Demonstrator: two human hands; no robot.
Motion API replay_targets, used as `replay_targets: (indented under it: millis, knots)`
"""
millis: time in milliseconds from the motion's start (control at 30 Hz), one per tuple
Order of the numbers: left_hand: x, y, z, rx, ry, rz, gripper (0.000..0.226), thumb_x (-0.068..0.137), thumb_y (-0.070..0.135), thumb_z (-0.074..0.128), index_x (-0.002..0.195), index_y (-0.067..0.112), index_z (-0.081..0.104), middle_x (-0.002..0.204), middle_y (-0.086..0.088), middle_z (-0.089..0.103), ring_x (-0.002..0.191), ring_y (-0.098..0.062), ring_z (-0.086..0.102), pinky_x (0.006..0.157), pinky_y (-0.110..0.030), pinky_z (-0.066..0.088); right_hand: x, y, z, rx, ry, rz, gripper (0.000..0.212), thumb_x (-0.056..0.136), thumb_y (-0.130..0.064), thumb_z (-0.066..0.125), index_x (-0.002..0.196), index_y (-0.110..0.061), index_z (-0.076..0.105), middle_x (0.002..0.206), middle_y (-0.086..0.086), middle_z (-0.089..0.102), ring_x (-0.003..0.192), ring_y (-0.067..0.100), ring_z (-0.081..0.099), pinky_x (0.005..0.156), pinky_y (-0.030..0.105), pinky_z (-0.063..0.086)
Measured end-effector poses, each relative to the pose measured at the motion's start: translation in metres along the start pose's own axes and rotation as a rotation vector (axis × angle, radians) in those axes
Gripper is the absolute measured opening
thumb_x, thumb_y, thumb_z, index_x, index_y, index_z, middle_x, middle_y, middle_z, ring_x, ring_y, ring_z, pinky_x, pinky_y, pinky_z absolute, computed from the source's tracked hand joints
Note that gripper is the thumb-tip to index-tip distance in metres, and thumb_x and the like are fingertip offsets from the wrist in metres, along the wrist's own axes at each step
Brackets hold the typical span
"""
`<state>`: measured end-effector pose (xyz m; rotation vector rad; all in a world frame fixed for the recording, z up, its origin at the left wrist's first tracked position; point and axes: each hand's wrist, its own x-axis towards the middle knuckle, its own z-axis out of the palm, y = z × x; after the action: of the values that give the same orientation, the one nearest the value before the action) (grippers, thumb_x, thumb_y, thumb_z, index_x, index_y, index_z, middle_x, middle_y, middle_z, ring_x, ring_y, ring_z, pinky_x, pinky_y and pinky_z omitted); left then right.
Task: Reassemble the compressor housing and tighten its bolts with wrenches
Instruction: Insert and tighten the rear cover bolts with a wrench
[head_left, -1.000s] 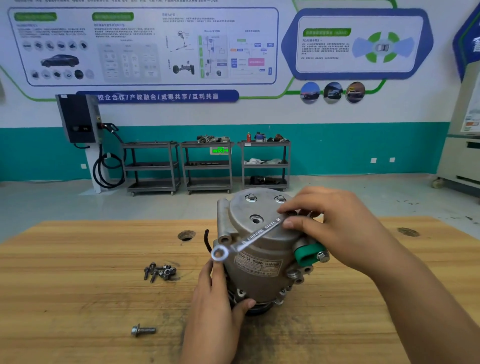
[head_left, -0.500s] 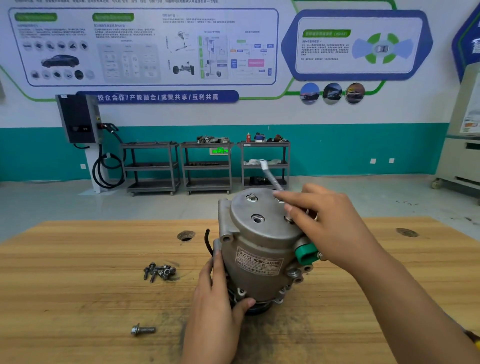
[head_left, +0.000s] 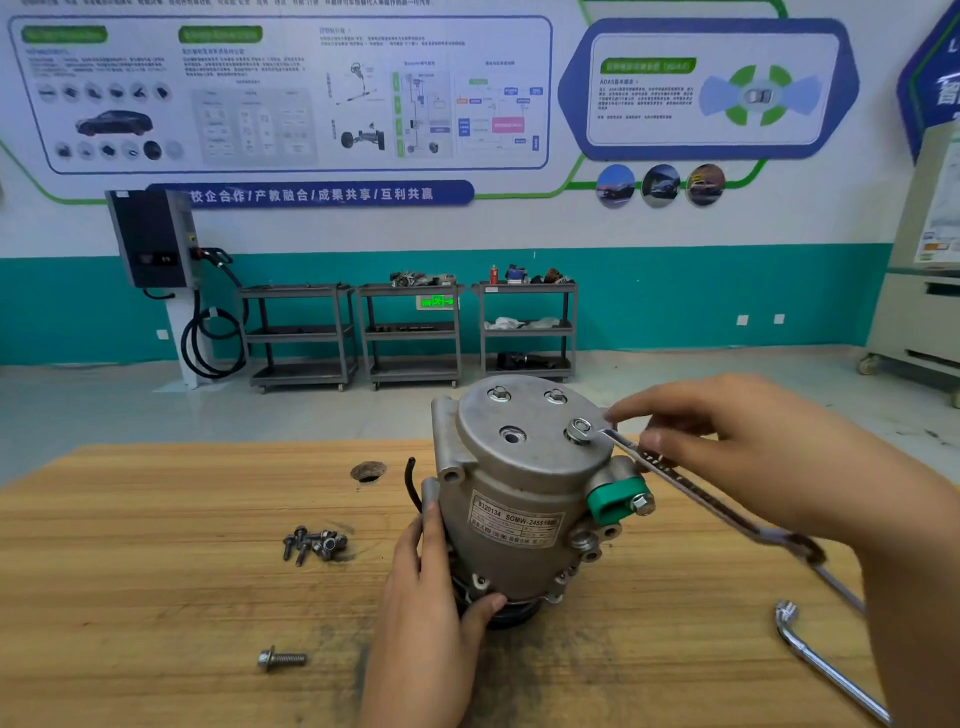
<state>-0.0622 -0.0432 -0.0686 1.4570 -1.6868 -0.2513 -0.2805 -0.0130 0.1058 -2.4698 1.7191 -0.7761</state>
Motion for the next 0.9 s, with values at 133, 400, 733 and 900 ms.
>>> replay_targets:
  millis: [133,400,733,900]
  knots:
    - [-0.001,-0.001,-0.001,-0.008,-0.004,-0.023,0.107,0.076,0.035,0.074,0.148,0.037,-0.006,0.150,0.013,0.016,0.131,-0.010,0.036,0.108,-0.029,0.033,-0.008,-0.012,-0.004,0.113,-0.114,-0.143,0.032,0.091,-0.026,0.054,0.089,-0.057,0.060,0.090,-0.037,0.062,0.088,-0.017,0.054,0.073,0.008,0.045]
    - [0.001,-0.003,-0.002,-0.028,-0.039,-0.045,0.107,0.071,0.025,0.079,0.149,0.032,0.007,0.144,0.007,0.029,0.122,-0.017,0.048,0.102,-0.035,0.040,0.004,-0.028,0.024,0.232,-0.062,-0.328,0.030,0.092,-0.025,0.052,0.103,-0.053,0.054,0.101,-0.032,0.058,0.106,-0.009,0.042,0.085,0.015,0.041]
    - [0.001,0.000,-0.004,-0.013,-0.032,-0.027,0.104,0.077,0.033,0.074,0.149,0.033,0.000,0.151,0.009,0.019,0.130,-0.012,0.039,0.107,-0.034,0.035,0.024,-0.005,0.044,-0.004,0.084,-0.178,0.035,0.093,-0.039,0.046,0.127,-0.044,0.048,0.135,-0.036,0.033,0.133,0.005,0.015,0.112,0.038,0.018]
    - [0.001,0.001,-0.005,0.000,-0.028,-0.021,0.103,0.077,0.035,0.074,0.149,0.032,0.000,0.152,0.011,0.017,0.132,-0.011,0.035,0.109,-0.032,0.032,0.022,0.006,0.032,-0.090,0.038,0.029,0.042,0.087,-0.057,0.039,0.126,-0.046,0.048,0.134,-0.022,0.047,0.131,0.012,0.028,0.103,0.039,0.019]
